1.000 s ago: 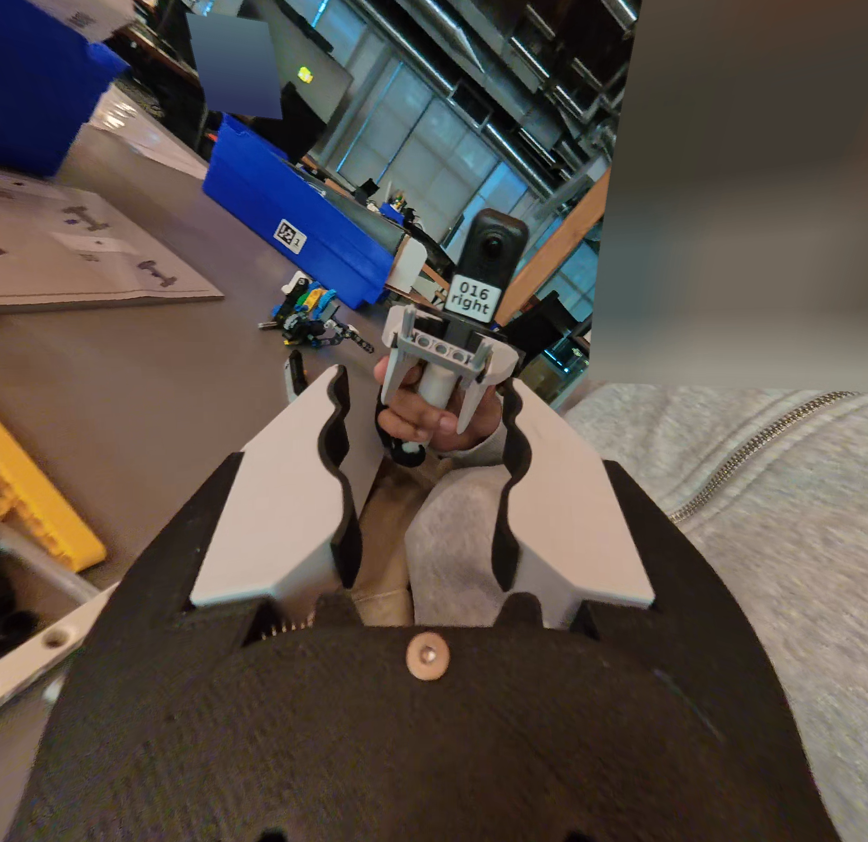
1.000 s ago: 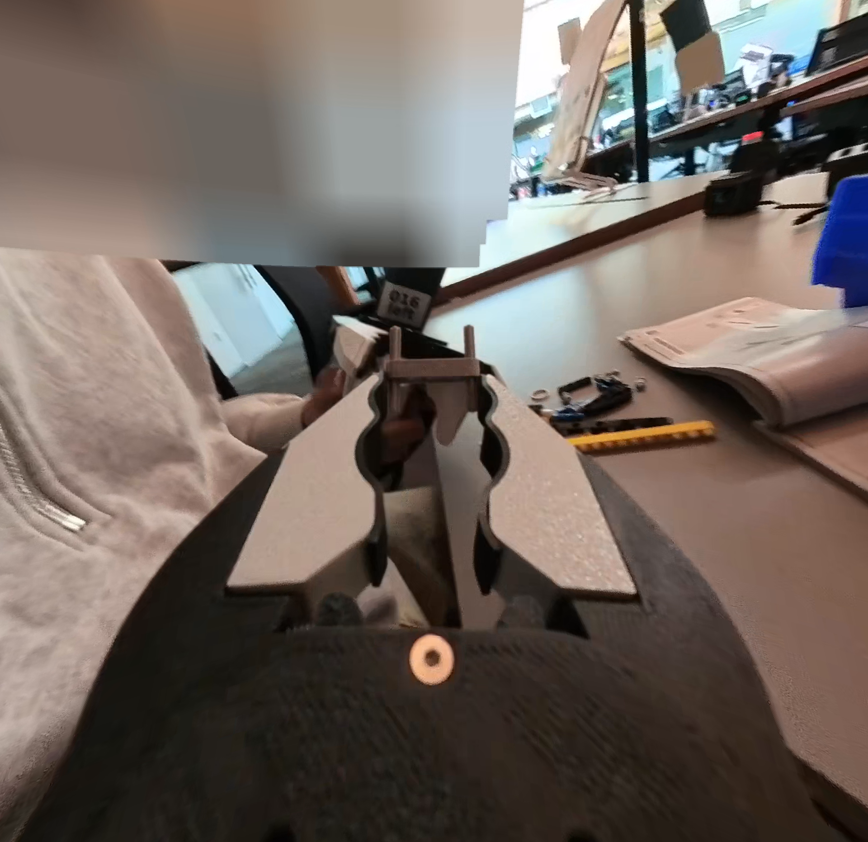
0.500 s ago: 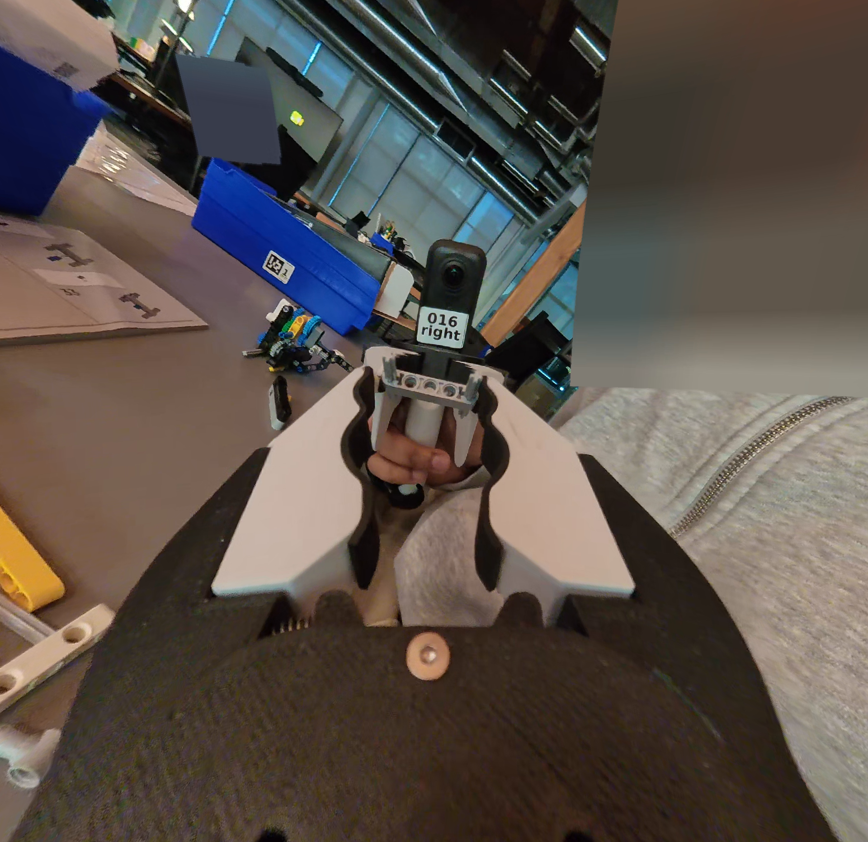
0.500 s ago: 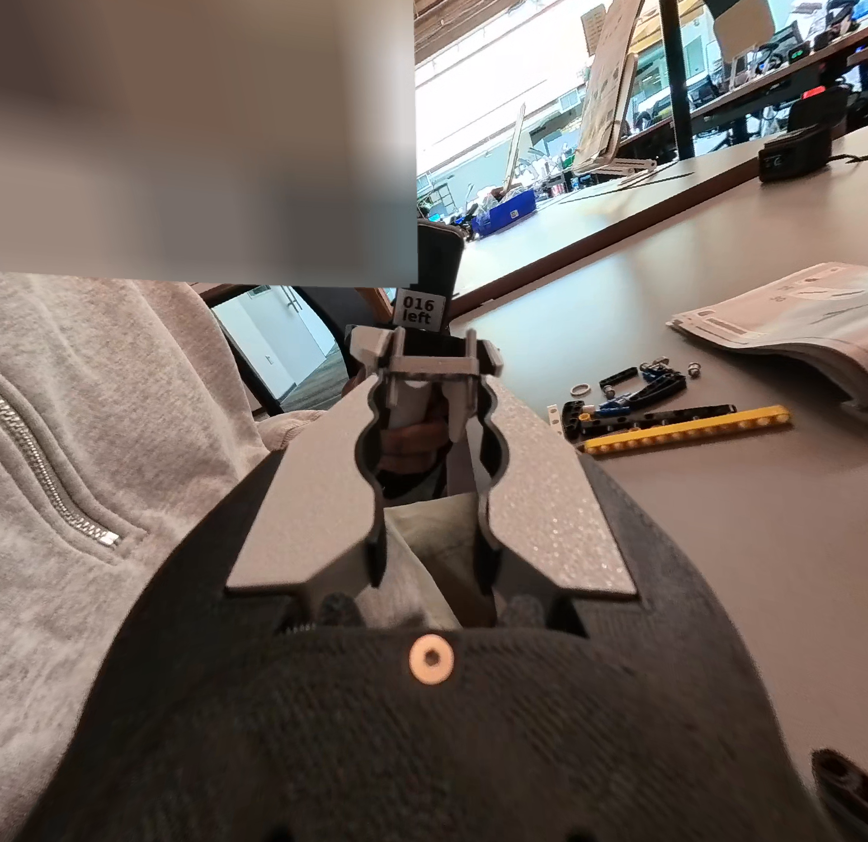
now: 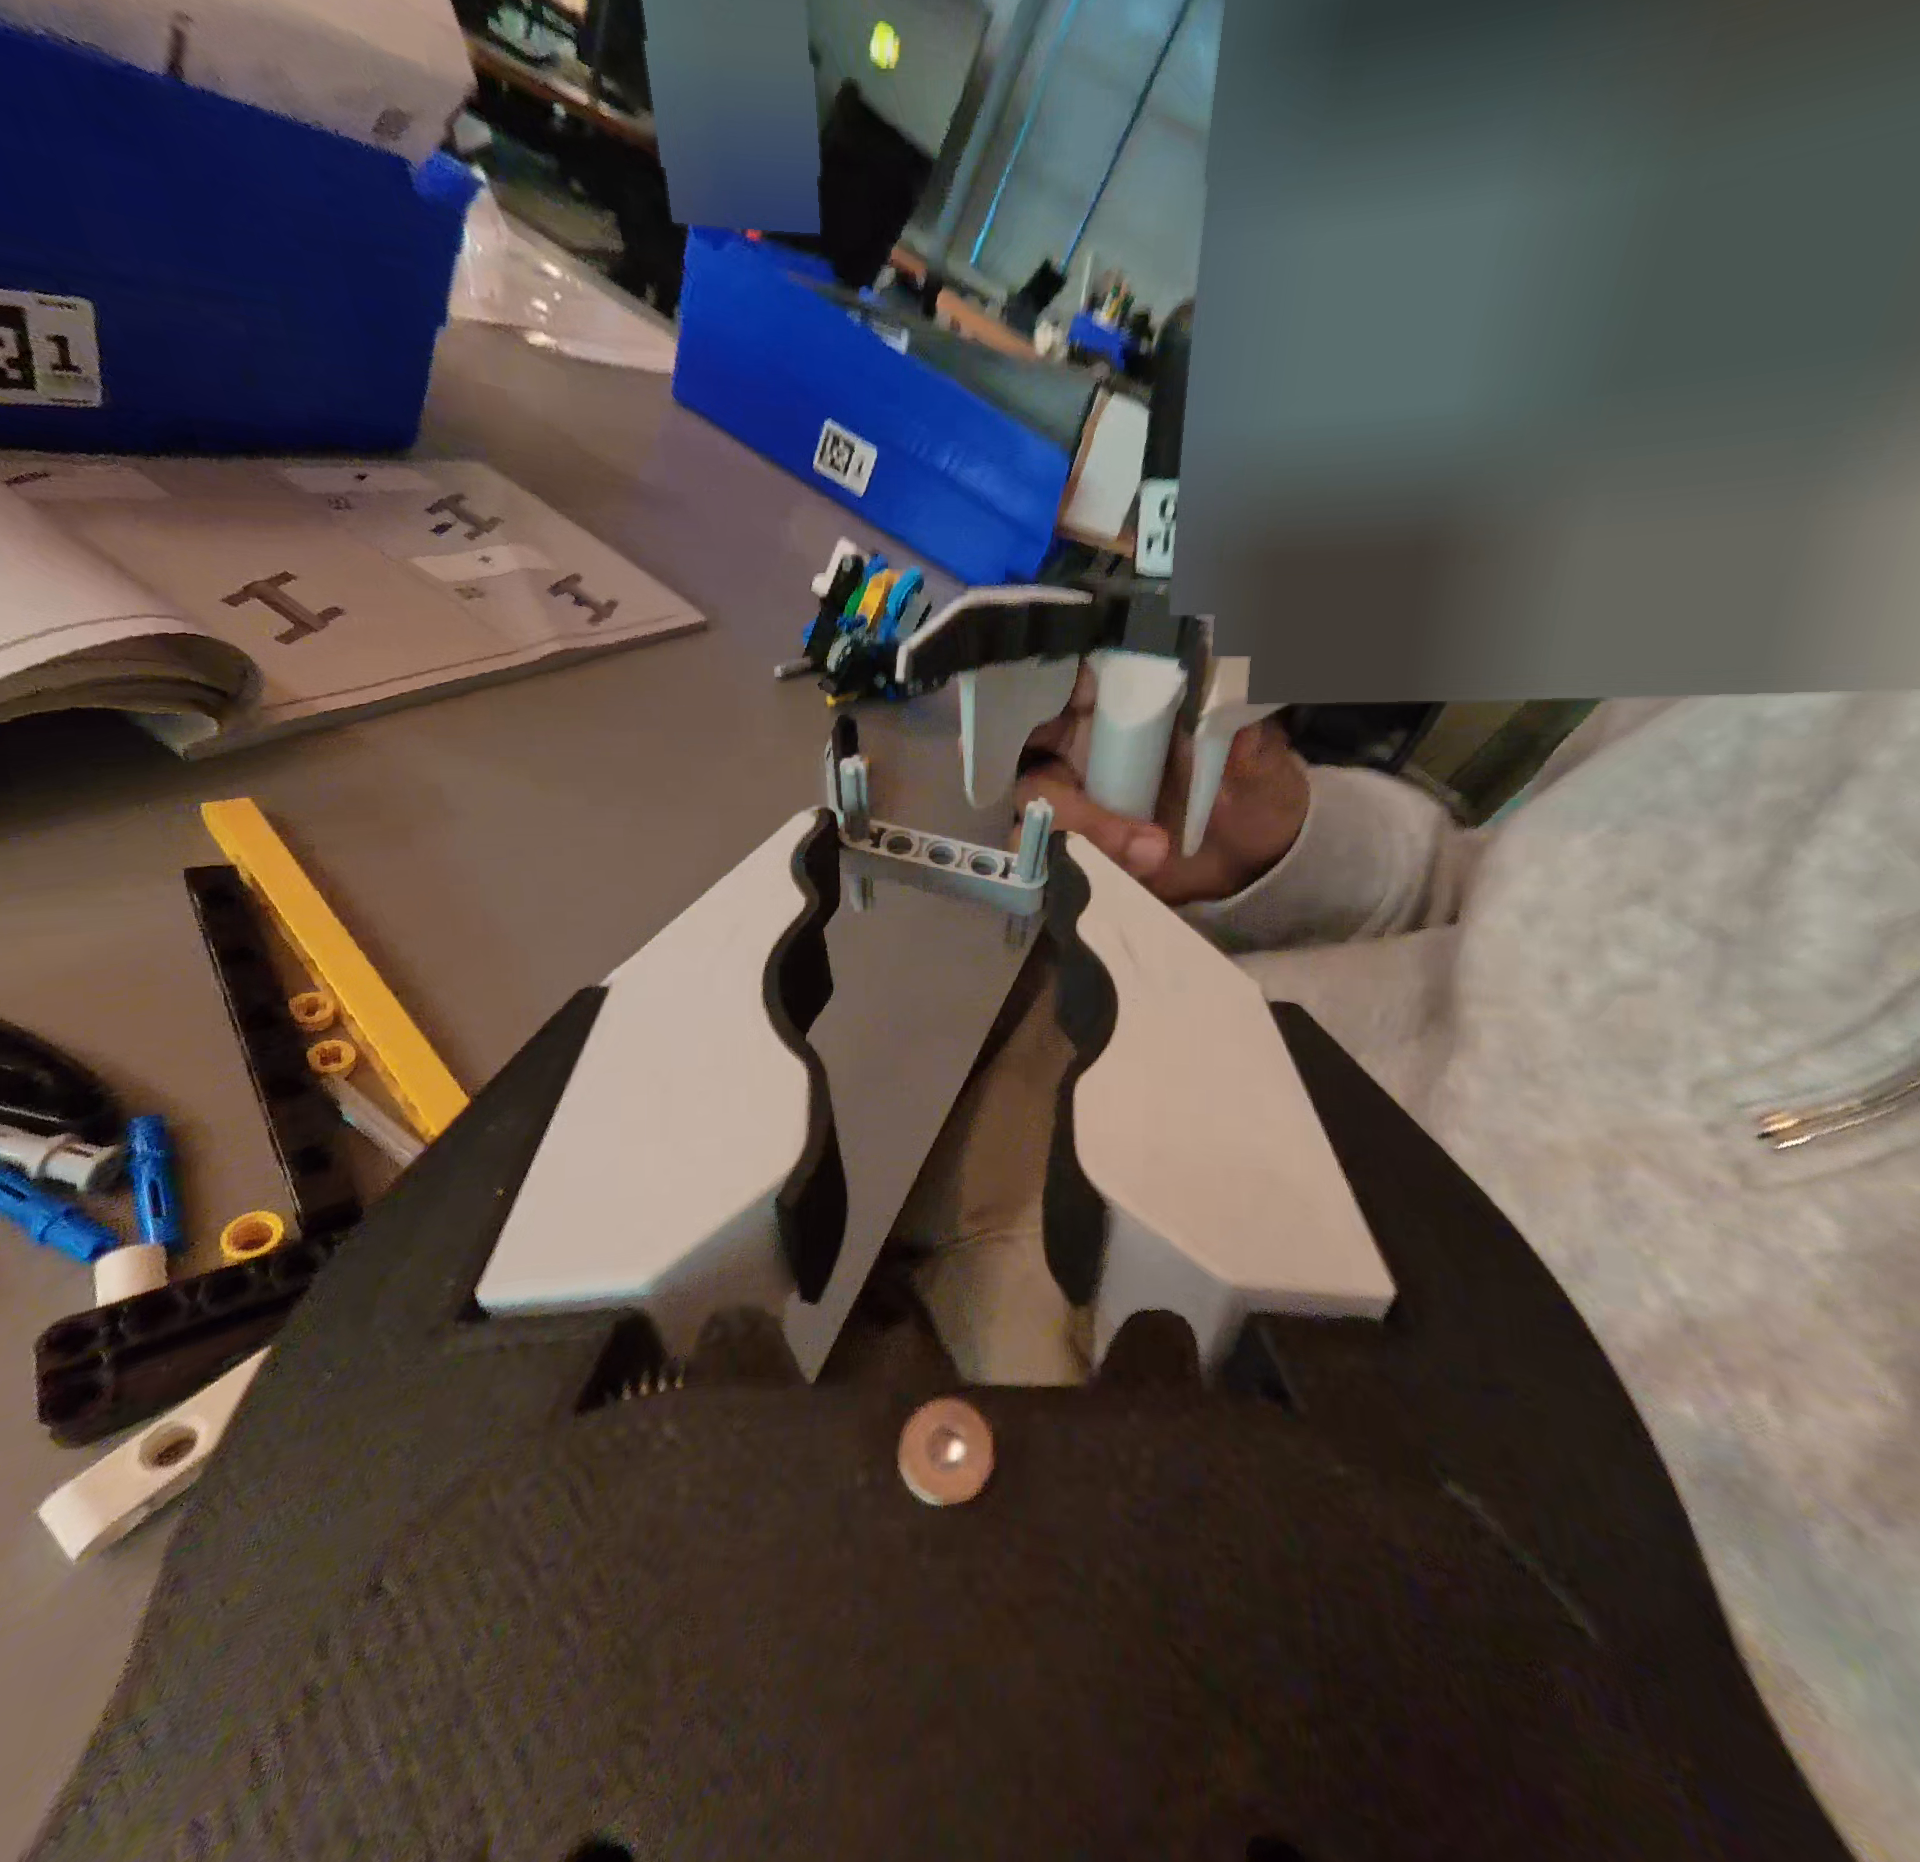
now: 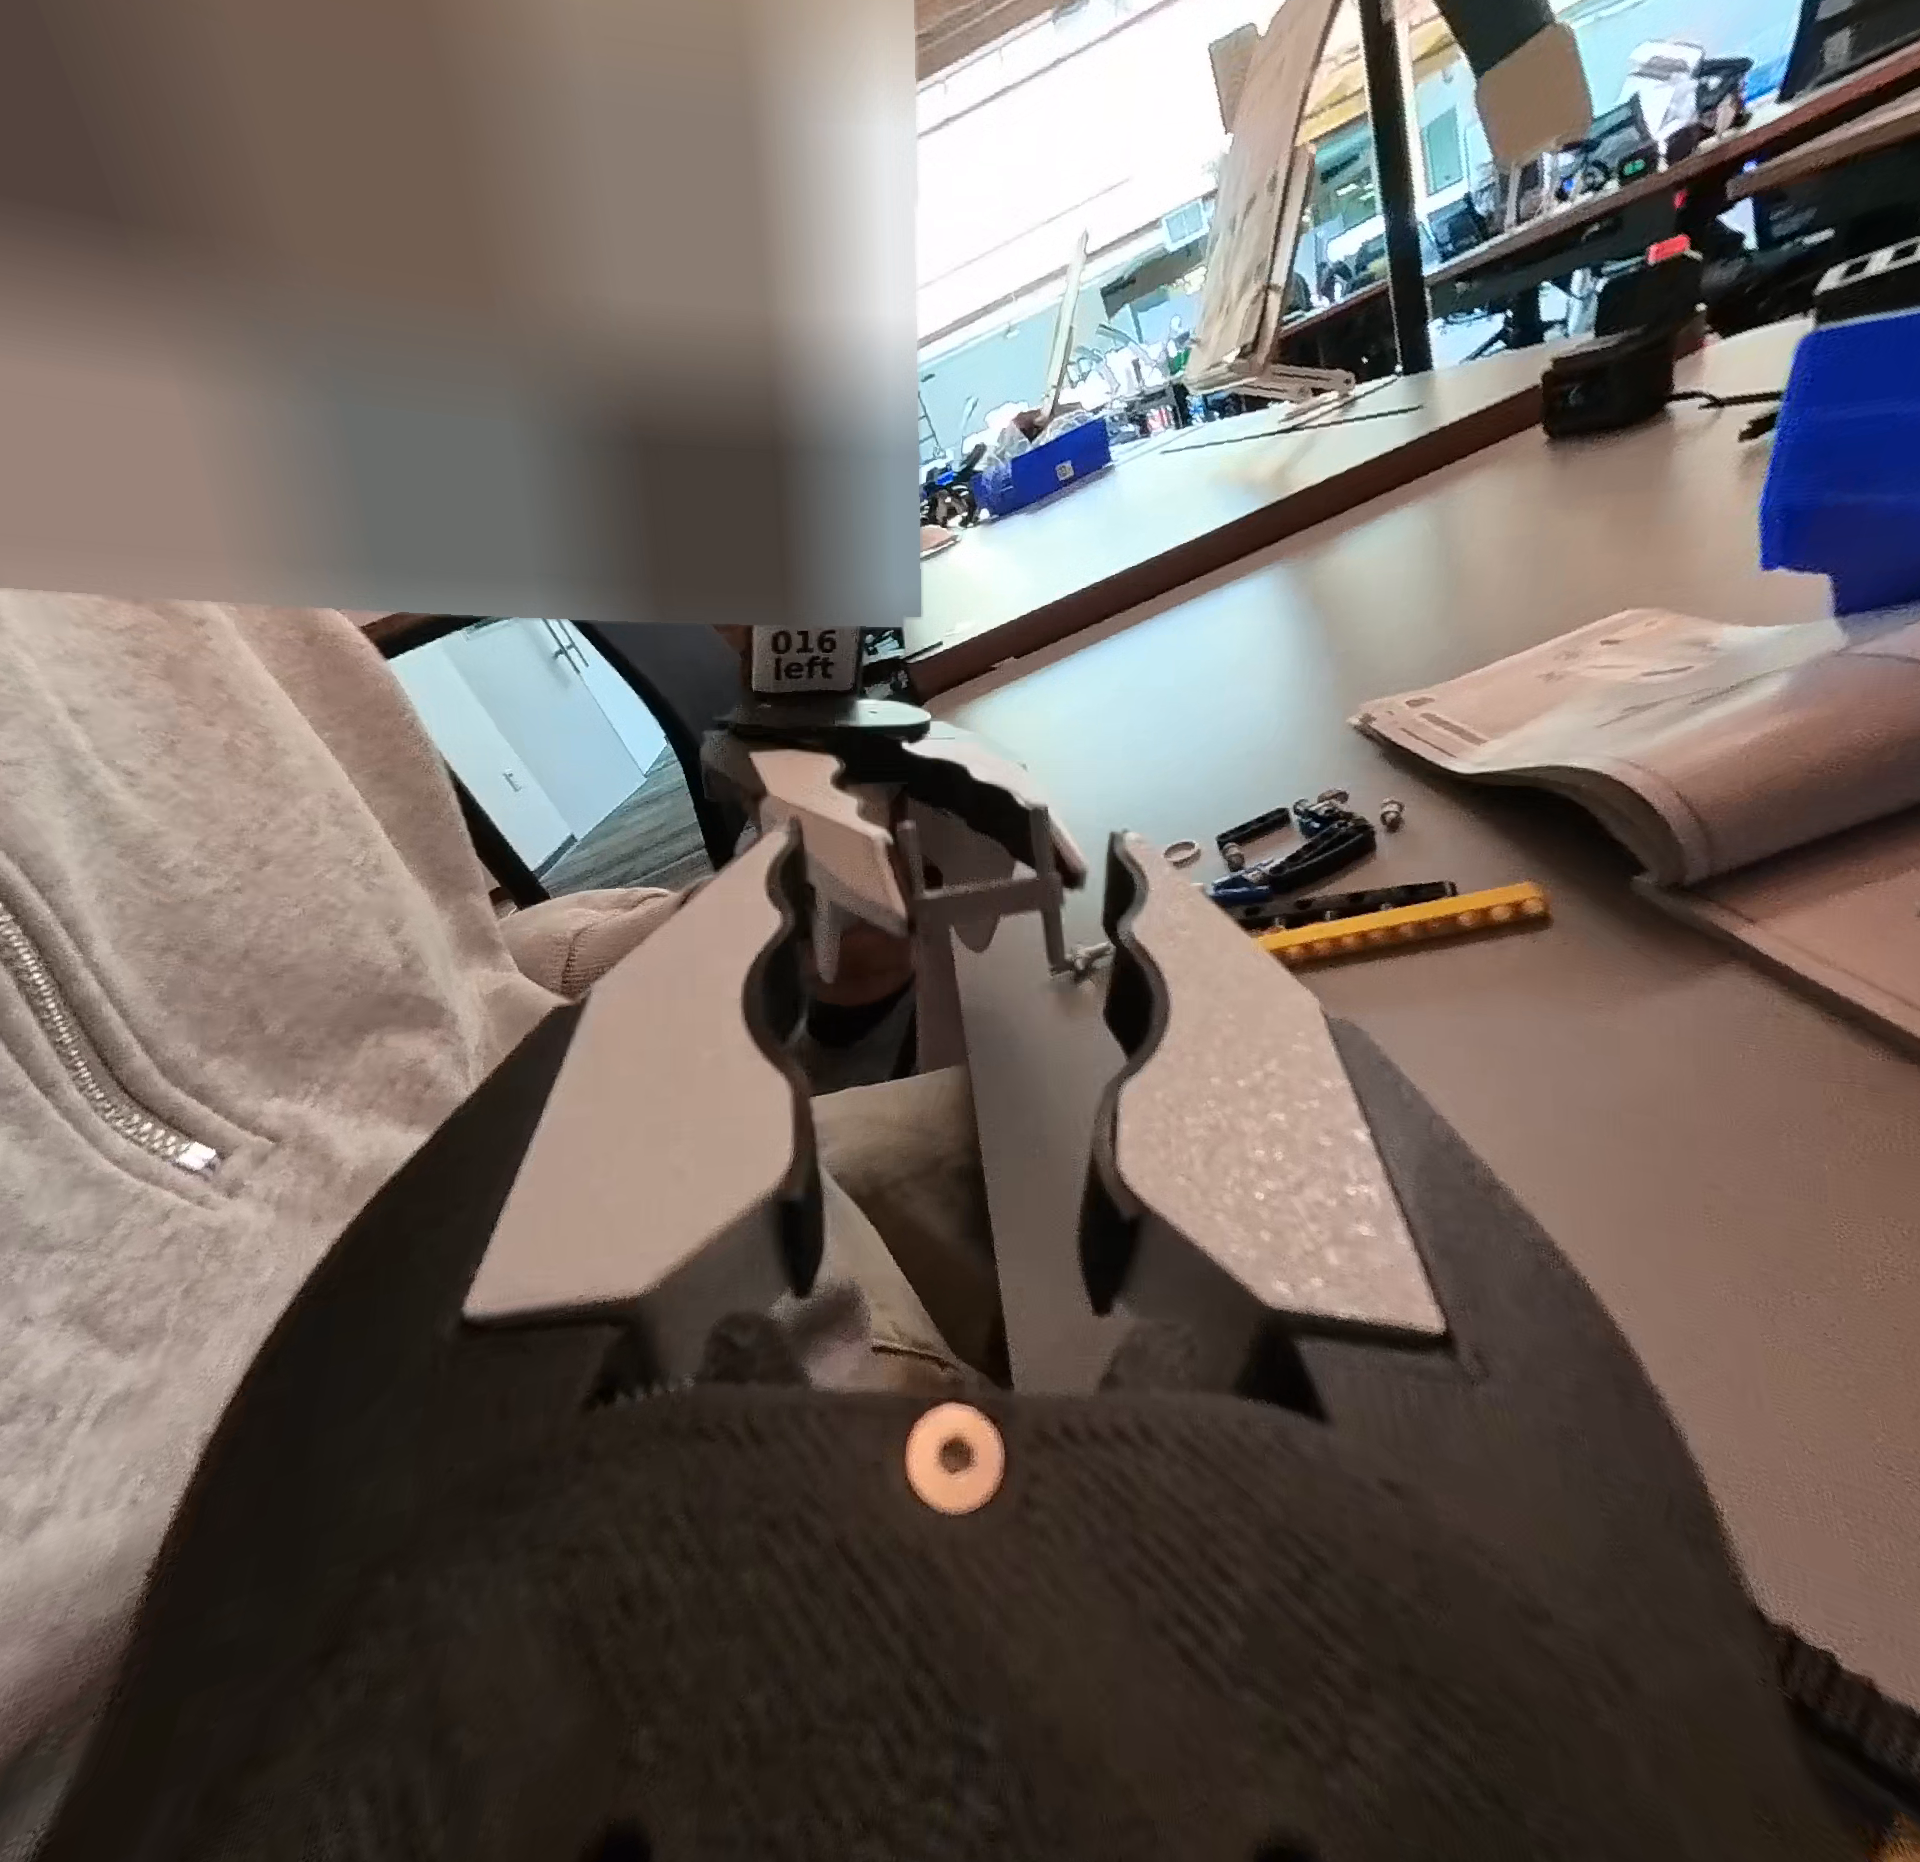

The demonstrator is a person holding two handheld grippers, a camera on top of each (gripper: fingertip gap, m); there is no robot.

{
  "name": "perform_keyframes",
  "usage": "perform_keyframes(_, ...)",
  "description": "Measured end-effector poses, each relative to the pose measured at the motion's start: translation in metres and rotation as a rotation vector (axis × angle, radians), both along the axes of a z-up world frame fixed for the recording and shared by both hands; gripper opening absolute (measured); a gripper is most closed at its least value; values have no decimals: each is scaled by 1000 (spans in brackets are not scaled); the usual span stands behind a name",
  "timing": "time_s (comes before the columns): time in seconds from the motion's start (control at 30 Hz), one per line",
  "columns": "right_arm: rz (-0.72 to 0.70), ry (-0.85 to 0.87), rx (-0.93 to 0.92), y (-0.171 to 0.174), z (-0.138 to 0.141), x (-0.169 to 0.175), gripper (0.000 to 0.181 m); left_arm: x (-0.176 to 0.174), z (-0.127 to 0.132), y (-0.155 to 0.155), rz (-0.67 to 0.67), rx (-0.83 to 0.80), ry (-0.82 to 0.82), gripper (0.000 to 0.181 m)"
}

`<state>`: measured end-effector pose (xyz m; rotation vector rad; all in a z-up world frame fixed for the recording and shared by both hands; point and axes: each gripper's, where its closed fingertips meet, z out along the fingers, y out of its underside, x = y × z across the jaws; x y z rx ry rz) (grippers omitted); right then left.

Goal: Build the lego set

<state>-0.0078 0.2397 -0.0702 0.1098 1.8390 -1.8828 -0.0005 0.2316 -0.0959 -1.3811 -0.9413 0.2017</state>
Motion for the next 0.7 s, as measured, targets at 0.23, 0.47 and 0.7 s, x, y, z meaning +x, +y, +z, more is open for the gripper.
perform_keyframes(0.23,68,73,84,-5,-16,17,61,11,-19,28,-125,-168,-10,37)
perform_keyframes(0.47,159,75,121,-2,-22,31,47,18,-16,35,-176,-155,11,37)
perform_keyframes(0.7,160,108,129,0,-24,32,36,19,-15,37,-184,-160,16,37)
